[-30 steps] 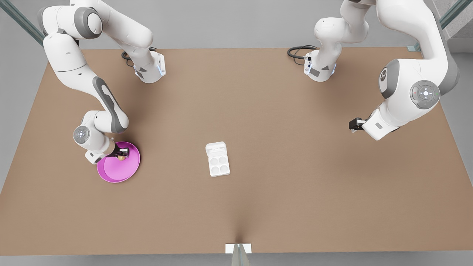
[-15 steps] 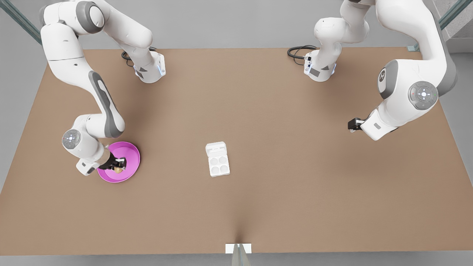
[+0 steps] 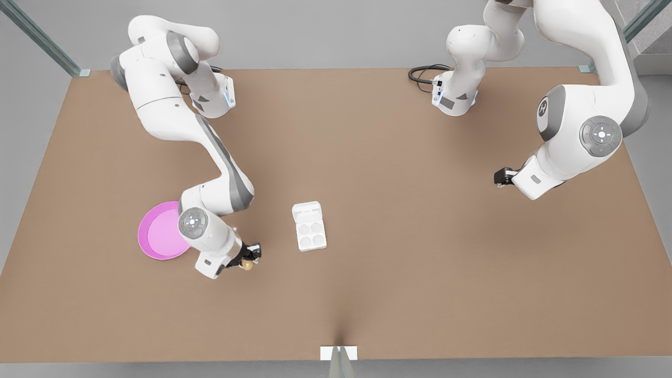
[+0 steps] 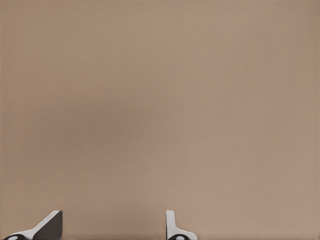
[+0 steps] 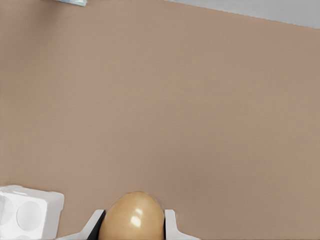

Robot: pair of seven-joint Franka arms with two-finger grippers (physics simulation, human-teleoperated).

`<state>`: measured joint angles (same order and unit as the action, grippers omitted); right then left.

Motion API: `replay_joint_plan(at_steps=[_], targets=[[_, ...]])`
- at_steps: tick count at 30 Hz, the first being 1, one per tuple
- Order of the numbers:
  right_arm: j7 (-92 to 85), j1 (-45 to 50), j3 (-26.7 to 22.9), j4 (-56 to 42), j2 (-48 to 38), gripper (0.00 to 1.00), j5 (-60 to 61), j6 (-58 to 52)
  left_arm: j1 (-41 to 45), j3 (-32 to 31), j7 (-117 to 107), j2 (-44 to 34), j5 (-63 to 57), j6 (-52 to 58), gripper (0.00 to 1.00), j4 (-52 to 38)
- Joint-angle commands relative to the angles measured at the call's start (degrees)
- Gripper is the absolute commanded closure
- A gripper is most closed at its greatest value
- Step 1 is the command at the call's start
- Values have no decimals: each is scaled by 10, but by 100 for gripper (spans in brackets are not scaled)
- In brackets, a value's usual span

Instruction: Pack egg into the box and close the box lid

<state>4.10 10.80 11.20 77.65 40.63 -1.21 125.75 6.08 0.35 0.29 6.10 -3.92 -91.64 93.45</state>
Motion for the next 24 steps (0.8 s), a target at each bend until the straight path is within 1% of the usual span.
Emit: replay_joint_plan(at_steps=[1, 4, 7, 10, 13, 18, 24], targets=[[144, 35, -25, -31, 16, 58, 51, -27, 0, 0, 0, 0, 0, 2, 0, 0], [206, 76, -29, -74, 50, 58, 66, -33, 0, 0, 0, 1, 0, 2, 0, 0], [284, 120, -30, -87, 63, 58, 67, -31, 0, 0, 0, 1, 0, 2, 0, 0], [359, 157, -29, -84, 61, 58, 107, -37, 0, 0, 0, 3, 0, 1, 0, 0], [391, 164, -29, -78, 59, 58, 109, -51, 0, 0, 0, 3, 0, 1, 0, 0], [442, 174, -29, -26, 56, 58, 106, -48, 0, 0, 0, 3, 0, 1, 0, 0], [450, 179, -29, -22, 56, 58, 105, -48, 0, -1, 0, 3, 0, 1, 0, 0]])
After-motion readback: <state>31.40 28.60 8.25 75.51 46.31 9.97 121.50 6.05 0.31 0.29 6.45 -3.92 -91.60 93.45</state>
